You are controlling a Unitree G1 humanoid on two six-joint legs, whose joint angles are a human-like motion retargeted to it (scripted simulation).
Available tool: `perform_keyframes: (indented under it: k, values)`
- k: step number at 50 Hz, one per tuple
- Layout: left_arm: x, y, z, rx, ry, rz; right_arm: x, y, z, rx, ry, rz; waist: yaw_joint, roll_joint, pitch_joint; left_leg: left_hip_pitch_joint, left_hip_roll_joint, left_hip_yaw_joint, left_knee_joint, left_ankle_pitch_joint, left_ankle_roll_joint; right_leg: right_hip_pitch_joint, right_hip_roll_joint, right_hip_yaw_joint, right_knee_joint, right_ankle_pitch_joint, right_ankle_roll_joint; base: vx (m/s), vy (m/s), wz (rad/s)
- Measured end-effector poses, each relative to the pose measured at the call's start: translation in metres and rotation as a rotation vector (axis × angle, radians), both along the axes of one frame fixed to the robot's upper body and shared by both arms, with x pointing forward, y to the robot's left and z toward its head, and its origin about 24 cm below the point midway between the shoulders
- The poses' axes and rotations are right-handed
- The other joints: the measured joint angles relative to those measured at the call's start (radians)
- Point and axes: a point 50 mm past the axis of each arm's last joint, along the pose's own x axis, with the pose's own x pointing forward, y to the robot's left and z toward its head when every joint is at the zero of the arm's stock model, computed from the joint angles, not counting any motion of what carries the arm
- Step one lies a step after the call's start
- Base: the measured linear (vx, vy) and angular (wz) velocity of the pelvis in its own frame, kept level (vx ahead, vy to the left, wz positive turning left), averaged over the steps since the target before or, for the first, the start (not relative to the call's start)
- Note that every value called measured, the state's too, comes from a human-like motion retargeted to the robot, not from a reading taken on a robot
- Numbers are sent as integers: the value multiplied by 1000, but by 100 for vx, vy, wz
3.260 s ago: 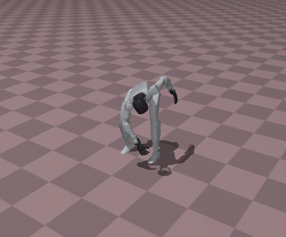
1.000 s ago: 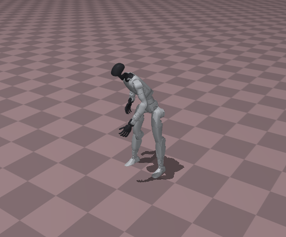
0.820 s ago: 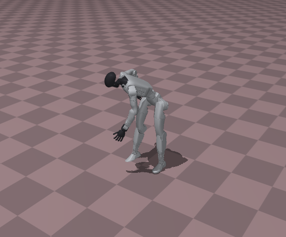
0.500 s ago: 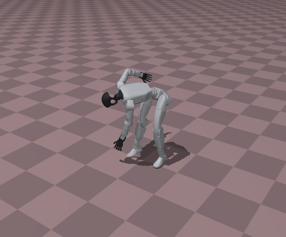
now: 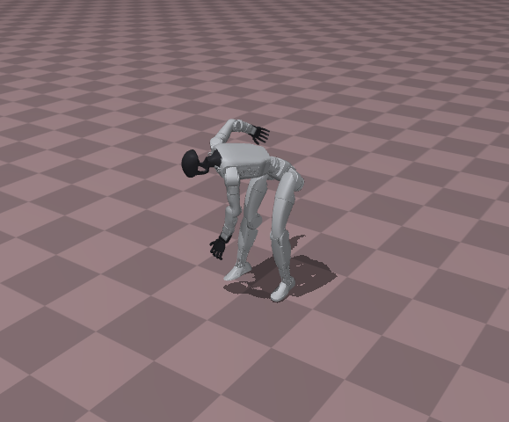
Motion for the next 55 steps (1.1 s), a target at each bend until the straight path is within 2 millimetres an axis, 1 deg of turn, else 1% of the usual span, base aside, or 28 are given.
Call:
perform_keyframes:
  k: [3, 6, 7, 8, 10, 14, 16, 18, 22, 25, 28, 31, 33, 36, 38, 41, 44, 47, 50, 53, 55]
  values:
    - [-5, -11, -48, 36, 116, -30, 5, 4, -4, 3, -29, -22, 44, 20, 0, 114, -1, -24, -5, -19, -11, 104, 2, -22, 40, -40, 0, 0, 0, 0]
    - [-15, -16, -94, 80, 237, -51, 19, 15, -9, 18, -54, 4, 81, 32, 0, 246, -3, -41, -12, -42, -14, 223, 0, -37, 78, -85, 0, 4, 0, 7]
    - [-18, -18, -105, 65, 260, -57, 27, 18, -10, 16, -64, 20, 89, 30, 0, 309, -22, -40, -56, -36, -4, 270, -13, -30, 68, -86, 0, 4, 8, 53]
    - [-19, -22, -107, -5, 245, -55, 40, 20, -9, -1, -80, 42, 88, 19, 0, 402, -76, -25, -181, 2, 26, 323, -50, -1, 14, -56, 0, 4, 9, 67]
    - [-27, -23, -127, -39, 305, -68, 58, 29, -9, -15, -110, 95, 100, 12, 0, 531, -107, -26, -261, 16, 43, 421, -72, 3, 8, -73, 0, 10, 1, 44]
    - [-56, -18, -182, -161, 485, -118, 74, 46, -15, -35, -123, 162, 138, 6, -96, 753, -134, -39, -387, 30, 45, 591, -90, -20, 17, -133, 0, 20, -9, 22]
    - [-71, -15, -202, -235, 555, -135, 78, 53, -17, -47, -133, 173, 160, 9, -149, 864, -146, -50, -457, 40, 46, 678, -99, -37, 17, -164, 0, 26, -8, 28]
    - [-85, -11, -218, -302, 606, -144, 80, 60, -20, -51, -147, 155, 186, 16, -199, 973, -155, -66, -523, 49, 47, 768, -106, -58, 16, -196, 0, 28, -7, 34]
    - [-107, -1, -236, -386, 650, -133, 79, 69, -26, -36, -177, 59, 241, 40, -290, 1171, -152, -112, -622, 53, 41, 953, -106, -122, 8, -261, -9, 30, -8, 47]
    - [-118, 6, -243, -435, 647, -101, 76, 74, -30, -24, -187, -10, 284, 58, -350, 1292, -144, -154, -665, 42, 34, 1090, -102, -177, -8, -303, -14, 28, -6, 62]
    - [-123, 13, -247, -510, 625, -46, 75, 79, -33, -19, -179, -35, 333, 67, -398, 1385, -137, -196, -686, 24, 33, 1213, -99, -229, -33, -333, -13, 24, -4, 67]
    - [-126, 19, -250, -617, 598, 25, 78, 83, -36, -22, -160, -18, 388, 67, -431, 1456, -135, -233, -697, 7, 36, 1315, -98, -274, -60, -355, -9, 20, -2, 61]
    - [-130, 25, -253, -714, 575, 84, 80, 94, -40, 38, -157, 37, 427, 53, -455, 1472, -138, -257, -672, -19, 58, 1359, -100, -296, -61, -385, -28, 17, -1, 52]
    - [-142, 34, -262, -840, 574, 164, 85, 103, -43, 56, -129, 97, 480, 36, -475, 1500, -142, -279, -665, -35, 65, 1409, -103, -321, -69, -403, -34, 12, 0, 38]
    - [-154, 41, -272, -928, 589, 214, 88, 108, -45, 60, -110, 129, 511, 26, -483, 1516, -144, -288, -667, -40, 65, 1431, -105, -332, -72, -410, -37, 8, 1, 23]
    - [-183, 55, -289, -1055, 620, 300, 90, 115, -47, 66, -93, 166, 544, 13, -498, 1529, -146, -293, -674, -42, 62, 1443, -108, -339, -68, -419, -43, 2, 0, 5]
    - [-217, 69, -304, -1167, 636, 398, 92, 120, -47, 68, -86, 199, 565, 4, -503, 1538, -146, -291, -685, -40, 55, 1442, -110, -338, -60, -425, -49, 0, 0, 0]
    - [-253, 79, -318, -1256, 638, 514, 90, 123, -48, 57, -73, 227, 581, -1, -504, 1542, -146, -286, -696, -38, 48, 1436, -111, -334, -53, -428, -52, 0, 0, 0]
    - [-287, 85, -331, -1318, 642, 651, 84, 123, -51, 33, -41, 251, 595, -2, -511, 1541, -146, -282, -704, -36, 45, 1428, -110, -331, -52, -427, -52, 0, 0, 0]
    - [-318, 88, -346, -1329, 674, 794, 74, 121, -55, 7, 11, 272, 601, -3, -520, 1536, -146, -283, -707, -34, 44, 1425, -111, -333, -57, -425, -52, 0, 0, 0]
    - [-337, 88, -357, -1300, 727, 863, 65, 120, -59, 20, 45, 284, 598, -9, -535, 1496, -149, -276, -649, -73, 65, 1396, -121, -351, -15, -449, -59, 0, 1, 10]
